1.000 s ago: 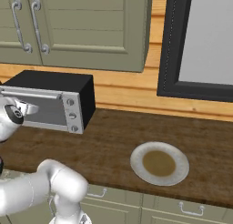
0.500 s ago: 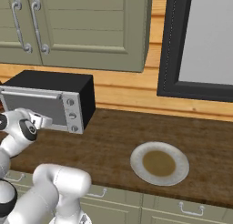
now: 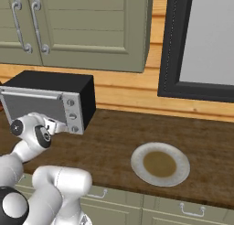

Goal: Pick up the kebab skewer and baguette bread, and place them inside the toaster oven. Close the toaster oven door and start by setting the timer.

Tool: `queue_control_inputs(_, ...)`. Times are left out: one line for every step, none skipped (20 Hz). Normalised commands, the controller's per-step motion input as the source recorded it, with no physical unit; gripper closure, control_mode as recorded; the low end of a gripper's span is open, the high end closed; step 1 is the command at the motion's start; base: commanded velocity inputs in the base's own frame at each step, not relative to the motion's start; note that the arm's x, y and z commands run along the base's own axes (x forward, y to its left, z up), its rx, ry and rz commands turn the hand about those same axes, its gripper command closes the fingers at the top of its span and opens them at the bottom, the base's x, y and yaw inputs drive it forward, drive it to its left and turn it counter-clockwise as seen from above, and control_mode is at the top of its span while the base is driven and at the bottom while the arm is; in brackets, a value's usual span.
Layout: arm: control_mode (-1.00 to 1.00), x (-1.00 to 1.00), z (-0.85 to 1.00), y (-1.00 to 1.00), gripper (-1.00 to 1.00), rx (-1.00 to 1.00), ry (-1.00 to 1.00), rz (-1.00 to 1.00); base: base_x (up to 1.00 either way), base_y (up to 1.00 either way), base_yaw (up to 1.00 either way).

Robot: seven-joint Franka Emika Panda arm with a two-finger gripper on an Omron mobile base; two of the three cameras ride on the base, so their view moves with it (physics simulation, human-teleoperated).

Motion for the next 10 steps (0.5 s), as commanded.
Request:
queue_control_inputs(-1.0,0.0,-0.15,-0.51,-1.0,0.0,0.0,0.0,0.0,0.0,0.0)
queue_control_inputs(-1.0,-0.02,-0.19,-0.51,-1.0,0.0,0.0,0.0,0.0,0.0,0.0)
queue_control_inputs(-1.0,-0.01,-0.16,-0.48,-1.0,0.0,0.0,0.0,0.0,0.0,0.0)
queue_control_inputs(-1.0,-0.08,-0.17,-0.49,-1.0,0.0,0.0,0.0,0.0,0.0,0.0)
queue_control_inputs(-1.0,-0.19,-0.15,-0.52,-1.0,0.0,0.0,0.0,0.0,0.0,0.0)
queue_control_inputs(-1.0,-0.26,-0.15,-0.47,-1.0,0.0,0.0,0.0,0.0,0.0,0.0)
queue_control_inputs(-1.0,-0.27,-0.14,-0.42,-1.0,0.0,0.0,0.0,0.0,0.0,0.0)
queue_control_inputs(-1.0,-0.21,-0.14,-0.41,-1.0,0.0,0.0,0.0,0.0,0.0,0.0)
queue_control_inputs(-1.0,0.0,-0.18,-0.4,-1.0,0.0,0.0,0.0,0.0,0.0,0.0)
queue_control_inputs(-1.0,0.0,-0.16,-0.38,-1.0,0.0,0.0,0.0,0.0,0.0,0.0)
